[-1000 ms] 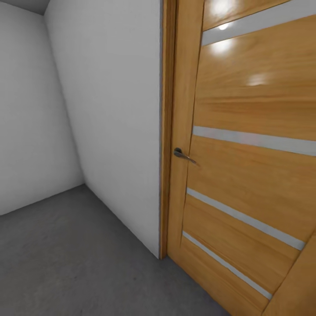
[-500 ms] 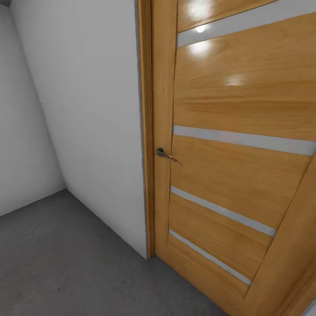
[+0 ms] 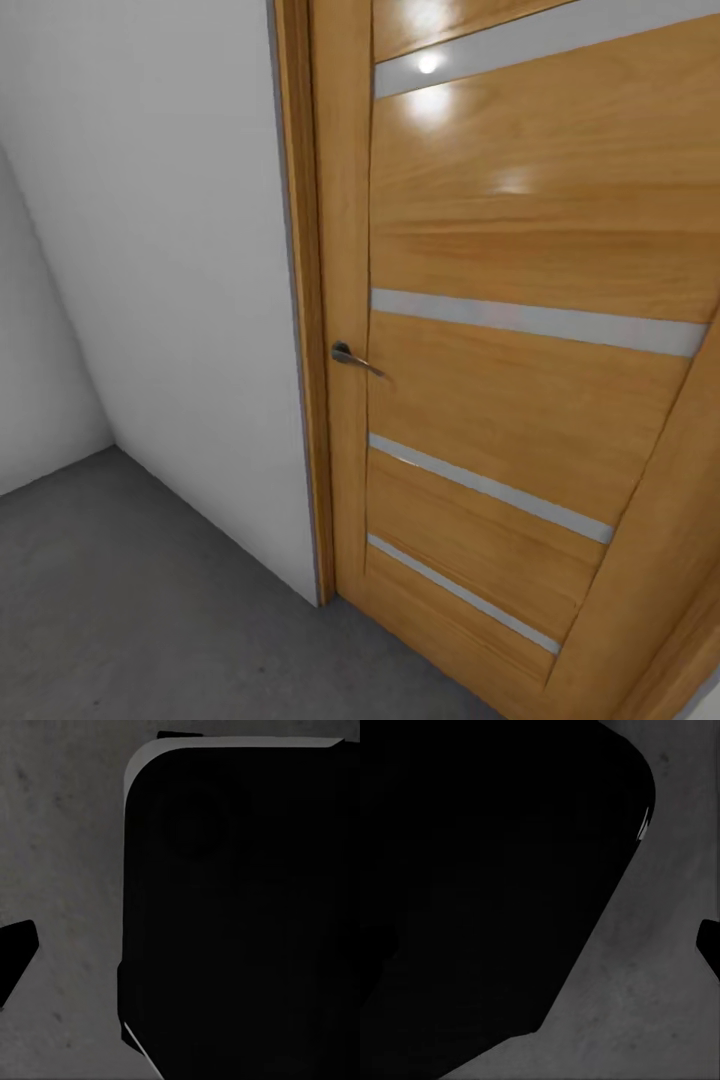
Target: Move the two storage containers from the living room to the garage. In the garage, place one container on the floor and stack the other container on top of it (either order is fine).
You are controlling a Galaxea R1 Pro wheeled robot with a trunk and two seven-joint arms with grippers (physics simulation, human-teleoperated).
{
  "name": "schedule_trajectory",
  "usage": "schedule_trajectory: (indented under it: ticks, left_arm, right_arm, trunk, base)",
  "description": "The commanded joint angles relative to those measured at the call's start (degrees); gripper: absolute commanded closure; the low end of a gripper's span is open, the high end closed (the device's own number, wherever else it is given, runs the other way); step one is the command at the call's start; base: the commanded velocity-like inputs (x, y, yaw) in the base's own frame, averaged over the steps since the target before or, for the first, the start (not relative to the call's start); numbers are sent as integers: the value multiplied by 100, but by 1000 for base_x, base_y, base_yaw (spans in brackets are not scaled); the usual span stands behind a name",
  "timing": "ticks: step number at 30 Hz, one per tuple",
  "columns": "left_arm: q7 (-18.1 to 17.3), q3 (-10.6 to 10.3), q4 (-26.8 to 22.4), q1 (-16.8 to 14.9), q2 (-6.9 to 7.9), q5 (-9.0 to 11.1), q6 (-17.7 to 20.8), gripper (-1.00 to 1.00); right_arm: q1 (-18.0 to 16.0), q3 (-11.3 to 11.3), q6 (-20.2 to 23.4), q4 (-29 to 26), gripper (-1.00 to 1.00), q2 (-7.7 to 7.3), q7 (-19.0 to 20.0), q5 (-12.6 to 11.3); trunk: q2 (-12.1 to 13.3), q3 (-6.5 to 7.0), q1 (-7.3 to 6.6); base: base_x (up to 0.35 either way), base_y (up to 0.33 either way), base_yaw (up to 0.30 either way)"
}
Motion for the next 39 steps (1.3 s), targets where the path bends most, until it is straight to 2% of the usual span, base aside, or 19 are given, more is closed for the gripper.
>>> schedule_trajectory:
  ticks: [1,12,21,39]
  left_arm:
    - [4,1,-1,-1,1,35,-13,-100]
    - [1,1,4,-1,-1,35,-16,-100]
    - [1,0,0,-1,-1,35,-20,-100]
    - [1,1,-2,-1,7,35,-20,-100]
  right_arm:
    - [-1,34,-17,2,-100,0,1,-38]
    - [-1,34,-20,0,-100,0,1,-38]
    - [-1,33,-16,1,-100,0,1,-39]
    - [-1,34,-16,1,-100,0,1,-39]
  trunk:
    - [-2,-4,3]
    - [-2,-4,3]
    - [-2,-4,3]
    - [-2,-4,3]
  base:
    - [306,103,-12]
    - [312,106,-11]
    - [294,72,-188]
    - [18,2,-240]
